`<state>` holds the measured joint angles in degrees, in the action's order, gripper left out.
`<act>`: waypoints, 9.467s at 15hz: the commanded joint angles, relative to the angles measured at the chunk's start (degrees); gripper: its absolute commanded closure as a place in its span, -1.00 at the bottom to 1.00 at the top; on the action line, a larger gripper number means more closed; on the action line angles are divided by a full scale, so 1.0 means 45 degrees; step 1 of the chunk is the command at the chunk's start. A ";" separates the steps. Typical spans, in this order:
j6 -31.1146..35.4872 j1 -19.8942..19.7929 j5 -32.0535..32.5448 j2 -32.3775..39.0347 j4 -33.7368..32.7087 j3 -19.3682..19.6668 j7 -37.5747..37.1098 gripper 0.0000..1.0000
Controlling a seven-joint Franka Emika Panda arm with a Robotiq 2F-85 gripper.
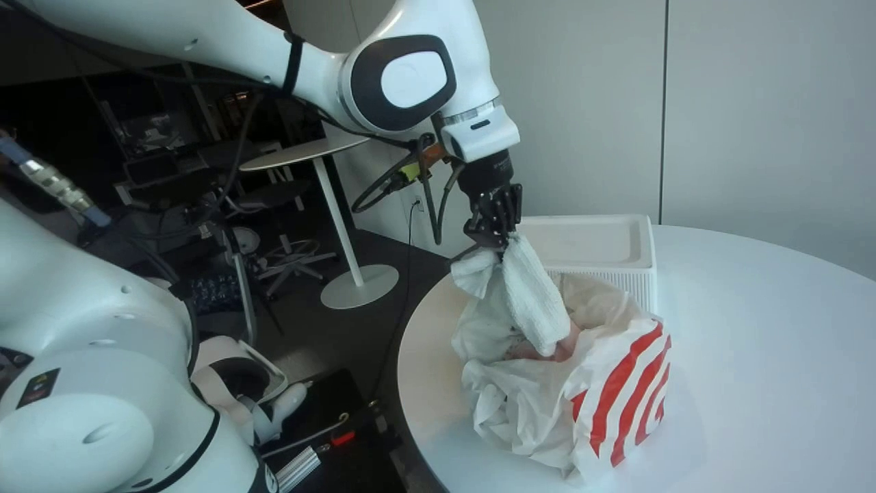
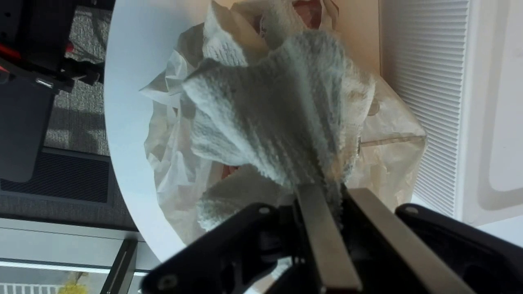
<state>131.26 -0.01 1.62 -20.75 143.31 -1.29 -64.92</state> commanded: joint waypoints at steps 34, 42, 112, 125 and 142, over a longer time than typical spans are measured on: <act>-0.0583 0.1077 0.3413 0.5745 -0.5025 0.1342 0.0169 -1.00; 0.2195 0.1059 0.1546 0.5712 -0.3104 -0.0179 0.4680 -1.00; 0.1200 -0.2104 -0.9308 0.6863 -0.2359 -0.1694 1.6428 1.00; 0.1301 -0.0488 -0.8364 0.3005 -0.0651 -0.0364 1.6914 1.00; -0.0345 0.0513 -0.2739 0.2079 0.0242 -0.0584 1.2528 -0.51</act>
<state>128.11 1.70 -12.68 -3.59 139.51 -3.83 -5.14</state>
